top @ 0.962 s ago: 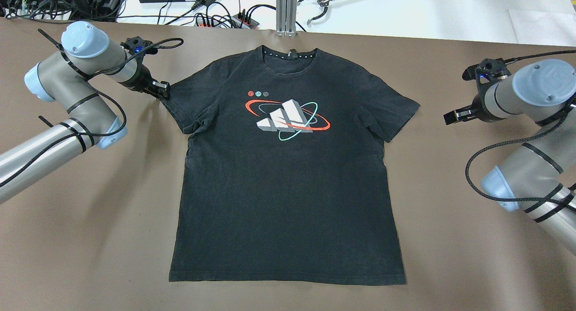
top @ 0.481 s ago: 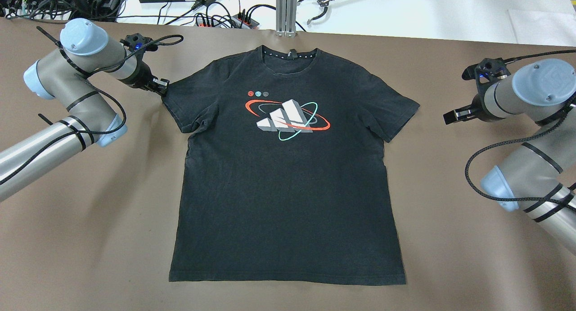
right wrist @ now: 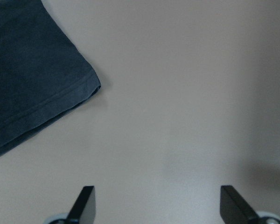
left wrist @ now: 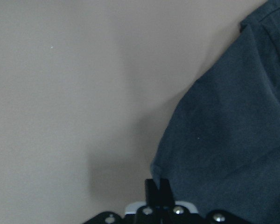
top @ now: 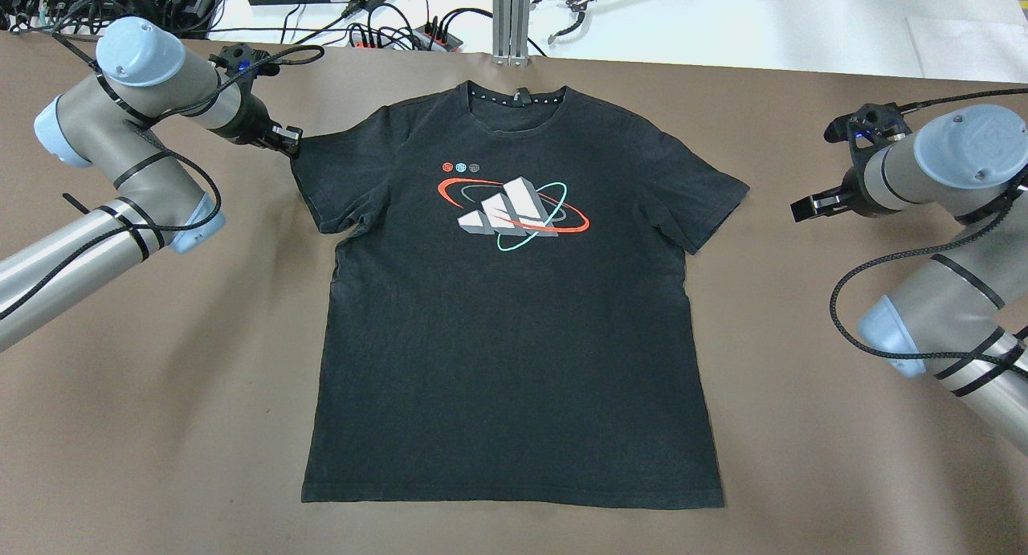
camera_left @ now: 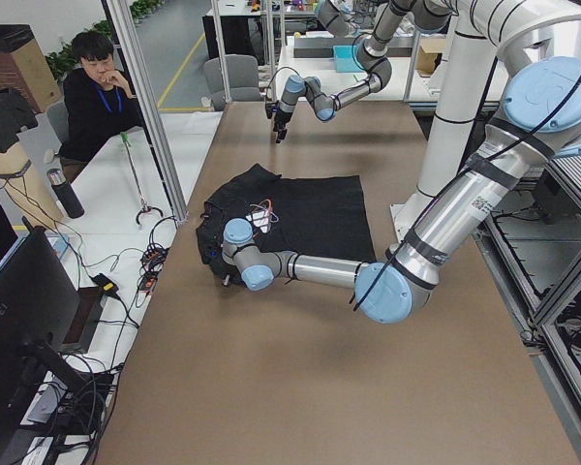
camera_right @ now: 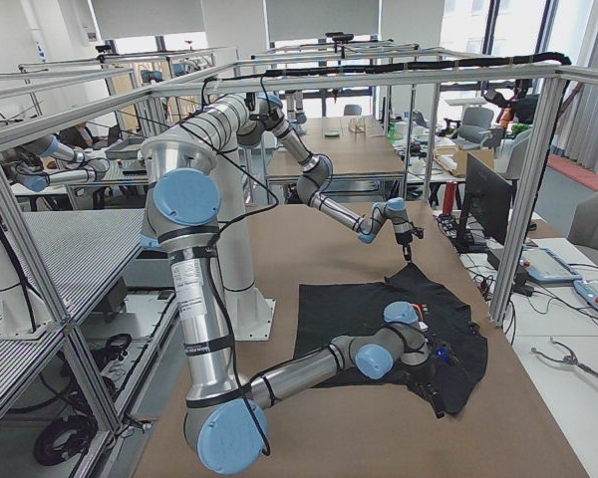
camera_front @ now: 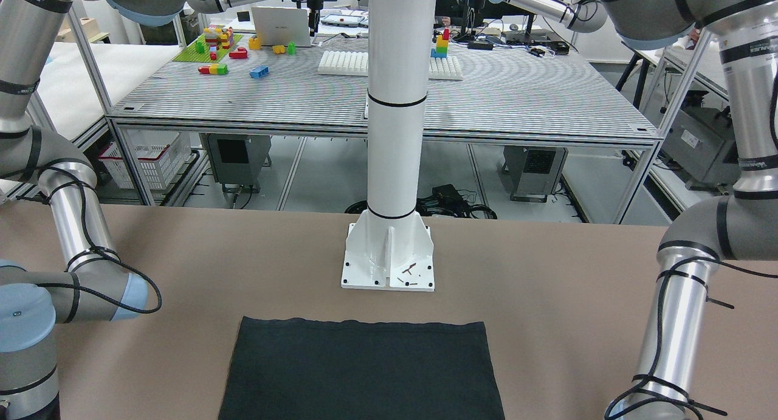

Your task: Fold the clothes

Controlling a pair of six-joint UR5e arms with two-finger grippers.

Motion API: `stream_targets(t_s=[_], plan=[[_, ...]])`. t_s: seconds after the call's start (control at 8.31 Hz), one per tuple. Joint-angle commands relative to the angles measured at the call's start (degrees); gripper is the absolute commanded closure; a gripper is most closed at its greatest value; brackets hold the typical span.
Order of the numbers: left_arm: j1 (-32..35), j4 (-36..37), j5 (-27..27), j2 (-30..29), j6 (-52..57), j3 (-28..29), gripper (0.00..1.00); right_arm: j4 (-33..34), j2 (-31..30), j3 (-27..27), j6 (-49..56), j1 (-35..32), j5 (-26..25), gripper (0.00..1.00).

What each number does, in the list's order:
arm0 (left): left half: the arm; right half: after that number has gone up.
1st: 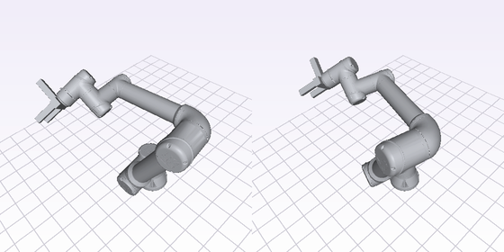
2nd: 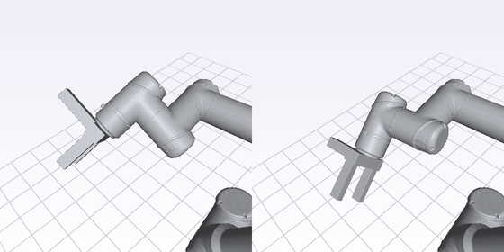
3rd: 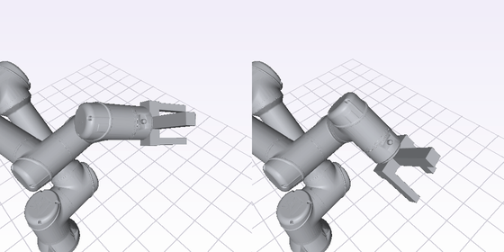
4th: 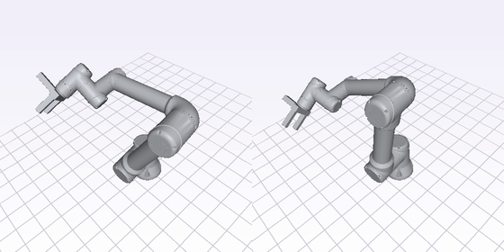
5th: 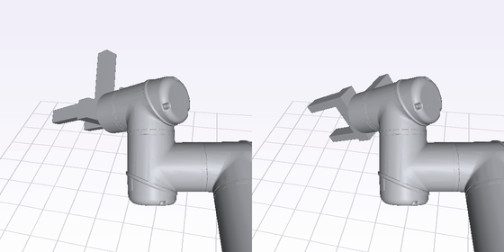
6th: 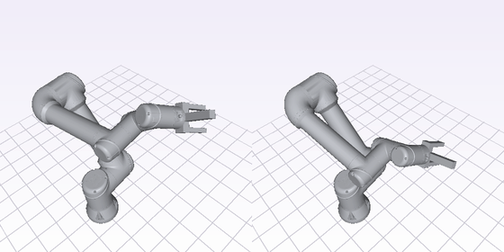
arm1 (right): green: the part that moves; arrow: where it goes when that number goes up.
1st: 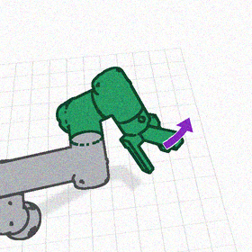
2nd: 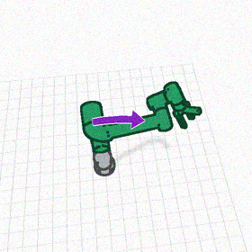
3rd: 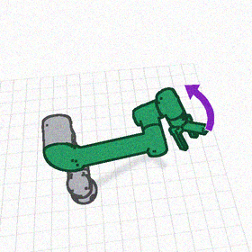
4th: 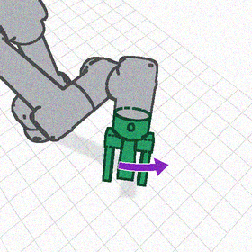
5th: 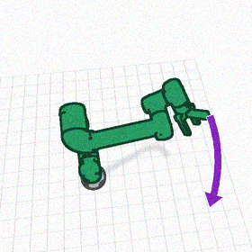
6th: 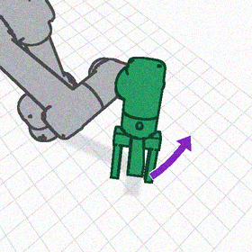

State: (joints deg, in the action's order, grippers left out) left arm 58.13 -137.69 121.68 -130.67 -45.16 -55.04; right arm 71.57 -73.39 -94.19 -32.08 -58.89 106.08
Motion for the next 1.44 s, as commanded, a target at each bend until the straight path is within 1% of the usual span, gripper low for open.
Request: stream_targets(t_s=[0.0, 0.12, 0.36, 0.48, 0.72, 0.96, 1.08, 1.32], plan=[[-0.12, 0.32, 0.22, -0.03, -7.01, -6.02, 1.0, 0.06, 0.0, -0.02, 0.0, 0.0, 0.0, 0.06], [-0.47, 0.84, 0.14, -0.64, -9.92, -7.61, 1.0, 0.06, 0.0, -0.02, 0.0, 0.0, 0.0, 0.06], [-1.61, 1.72, 0.05, -4.23, -15.9, -7.71, 1.0, 0.06, 0.0, -0.02, 0.0, 0.0, 0.0, 0.06], [-3.45, 2.42, -0.65, -6.07, -17.49, -7.63, 1.0, -0.03, 0.0, -0.02, 0.0, 0.09, 0.0, 0.06], [-8.62, 2.69, -6.6, -9.32, -22.4, -7.02, 1.0, -0.03, 0.0, -0.02, 0.0, 0.7, 0.0, 0.06], [-12.41, 7.5, -12.05, -12.32, -23.22, -7.01, 1.0, -0.03, 0.0, 0.06, 0.0, 0.79, 0.0, 0.06], [-13.39, 8.48, -14.52, -13.2, -23.22, -5.44, 1.0, -0.03, 0.0, 0.06, 0.0, 0.88, 0.0, 0.06], [-13.4, 8.49, -14.98, -15.13, -23.3, -2.02, 1.0, -0.03, 0.0, 0.06, -0.09, 1.14, 0.0, 0.06]])
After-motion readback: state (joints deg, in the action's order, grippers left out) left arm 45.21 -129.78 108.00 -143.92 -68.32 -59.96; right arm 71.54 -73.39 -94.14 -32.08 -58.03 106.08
